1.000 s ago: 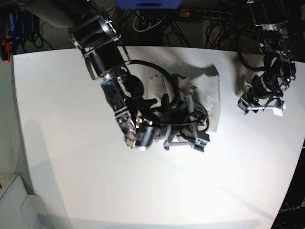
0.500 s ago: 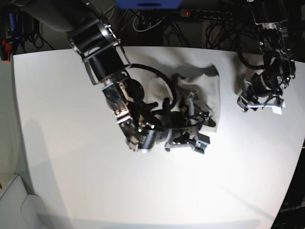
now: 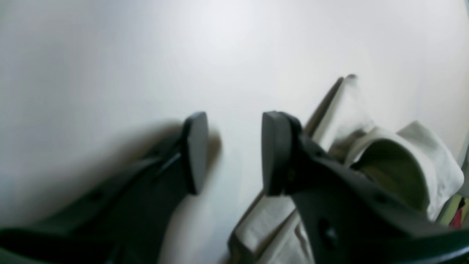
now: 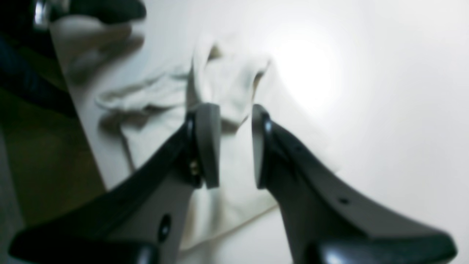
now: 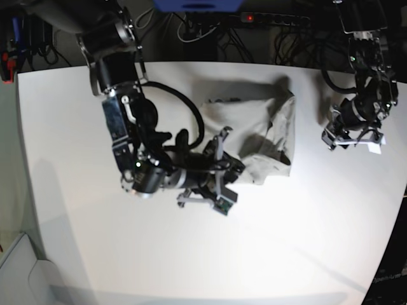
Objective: Layout the t-shirt on the table in an organized manner, then fold the t-shirt properly
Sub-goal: 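Press and tuck the stack's loose edges with the right gripper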
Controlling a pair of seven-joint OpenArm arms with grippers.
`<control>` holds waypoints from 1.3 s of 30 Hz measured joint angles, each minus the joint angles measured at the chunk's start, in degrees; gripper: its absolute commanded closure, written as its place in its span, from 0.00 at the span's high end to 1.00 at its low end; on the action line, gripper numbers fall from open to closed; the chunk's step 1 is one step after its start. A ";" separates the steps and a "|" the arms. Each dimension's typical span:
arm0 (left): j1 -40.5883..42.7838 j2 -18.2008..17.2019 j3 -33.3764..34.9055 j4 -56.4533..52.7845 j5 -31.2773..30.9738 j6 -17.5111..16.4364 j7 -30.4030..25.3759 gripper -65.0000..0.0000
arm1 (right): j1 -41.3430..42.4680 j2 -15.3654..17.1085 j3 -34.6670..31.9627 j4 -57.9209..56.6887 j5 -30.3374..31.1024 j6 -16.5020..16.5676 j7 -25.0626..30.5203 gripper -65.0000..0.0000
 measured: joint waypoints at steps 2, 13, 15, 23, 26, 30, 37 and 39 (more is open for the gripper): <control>-0.13 -0.09 -0.11 0.00 -0.07 -0.02 -0.28 0.37 | -2.01 0.15 0.09 -0.07 0.87 0.02 0.46 0.18; 1.18 -0.20 -9.05 0.35 -0.37 -0.22 1.01 0.37 | -1.88 -0.02 -0.72 -14.01 0.33 0.00 7.50 0.18; 2.03 -0.22 -10.29 0.59 -0.37 -0.22 2.89 0.37 | -0.81 -0.04 -2.12 -15.87 0.59 0.00 10.08 0.18; 2.80 0.22 -10.47 0.92 -0.39 -0.22 4.04 0.37 | 6.34 -2.86 -9.84 -28.17 0.63 -0.07 18.97 0.18; 3.54 0.52 -8.24 0.92 -0.20 -0.15 4.83 0.37 | 10.38 -5.14 -12.50 -34.34 0.85 -0.02 23.89 0.18; 3.93 0.85 -4.24 0.92 -0.39 -0.24 5.11 0.37 | 16.17 -5.70 -14.25 -37.94 0.94 -0.07 26.08 0.18; 4.63 0.85 -2.10 1.16 -0.39 -0.28 5.14 0.37 | 15.23 -5.16 -21.00 -27.45 1.16 -0.22 20.92 0.18; 4.55 0.52 -2.21 1.18 -0.37 -0.28 5.05 0.37 | 12.44 -5.75 -21.49 -22.16 0.81 -0.20 18.99 0.18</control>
